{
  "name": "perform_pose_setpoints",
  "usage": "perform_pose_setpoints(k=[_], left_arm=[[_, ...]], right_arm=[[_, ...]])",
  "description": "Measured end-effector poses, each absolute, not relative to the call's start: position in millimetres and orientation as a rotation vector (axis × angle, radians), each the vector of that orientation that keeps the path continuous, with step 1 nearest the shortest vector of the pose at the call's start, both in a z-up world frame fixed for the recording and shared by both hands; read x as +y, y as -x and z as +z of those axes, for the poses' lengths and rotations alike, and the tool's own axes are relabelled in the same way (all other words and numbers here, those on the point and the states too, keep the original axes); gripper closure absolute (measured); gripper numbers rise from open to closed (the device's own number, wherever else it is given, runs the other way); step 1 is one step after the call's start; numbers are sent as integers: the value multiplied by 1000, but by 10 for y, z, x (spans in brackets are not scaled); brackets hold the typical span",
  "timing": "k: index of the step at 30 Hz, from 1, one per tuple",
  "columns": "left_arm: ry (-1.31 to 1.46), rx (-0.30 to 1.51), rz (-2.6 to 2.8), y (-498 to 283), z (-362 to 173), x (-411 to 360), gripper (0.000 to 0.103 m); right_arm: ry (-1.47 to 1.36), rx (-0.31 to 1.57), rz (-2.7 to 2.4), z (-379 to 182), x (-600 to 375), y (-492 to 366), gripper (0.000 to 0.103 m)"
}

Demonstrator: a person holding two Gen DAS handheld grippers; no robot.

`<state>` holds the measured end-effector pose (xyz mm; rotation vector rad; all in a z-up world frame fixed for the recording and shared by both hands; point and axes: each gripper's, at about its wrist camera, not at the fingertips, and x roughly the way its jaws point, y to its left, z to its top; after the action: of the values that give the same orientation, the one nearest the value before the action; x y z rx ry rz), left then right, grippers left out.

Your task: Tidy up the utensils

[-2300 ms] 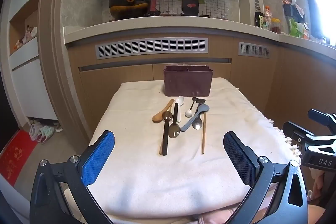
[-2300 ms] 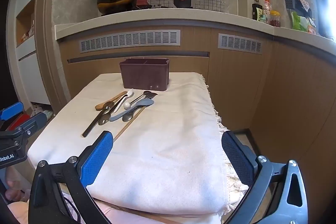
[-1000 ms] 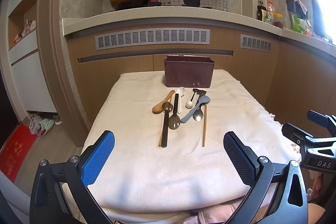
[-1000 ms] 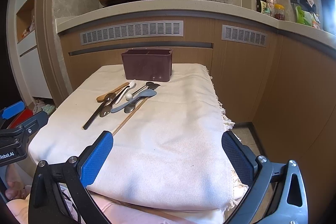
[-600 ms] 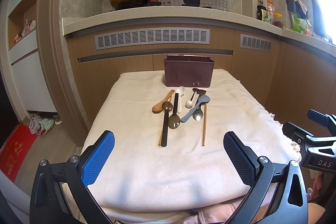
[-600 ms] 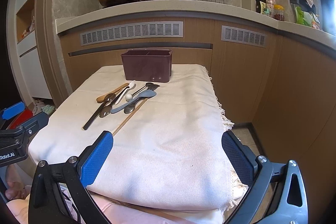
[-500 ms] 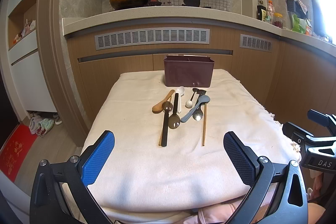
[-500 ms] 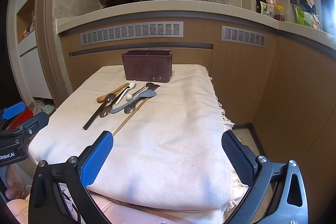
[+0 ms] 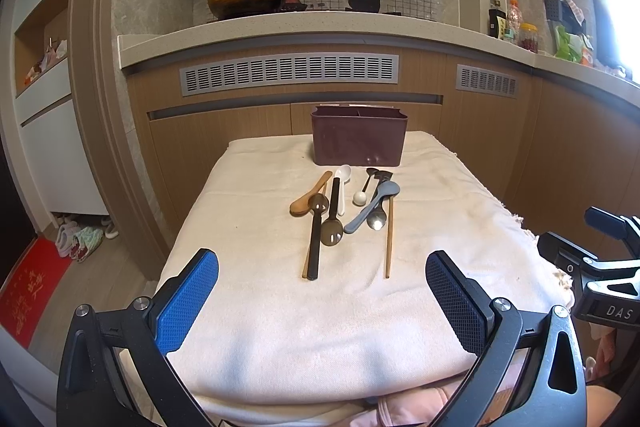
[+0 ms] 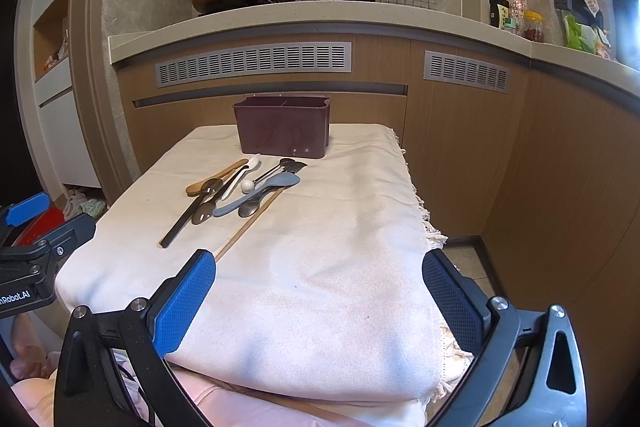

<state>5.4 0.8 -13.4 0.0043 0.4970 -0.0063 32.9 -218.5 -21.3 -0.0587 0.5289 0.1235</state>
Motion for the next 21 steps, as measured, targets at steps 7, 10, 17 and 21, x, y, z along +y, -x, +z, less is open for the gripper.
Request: perform_pose_setpoints(k=[7,10,17,21], left_arm=[[-6,497,-6,-50,-137,7,0],[-6,498,-7,-52,-133,7,0],[-7,499,-8,-51,-147,-2,0],[-9,507,-12,-68,-148,-18,0]], right_arm=[[56,526,123,-204,-2193,-337,0],[57,524,124,-211,-2194,-335,0],[56,526,136,-212,-2187,-337,0],[51,533,130,-214,-2193,-349,0]])
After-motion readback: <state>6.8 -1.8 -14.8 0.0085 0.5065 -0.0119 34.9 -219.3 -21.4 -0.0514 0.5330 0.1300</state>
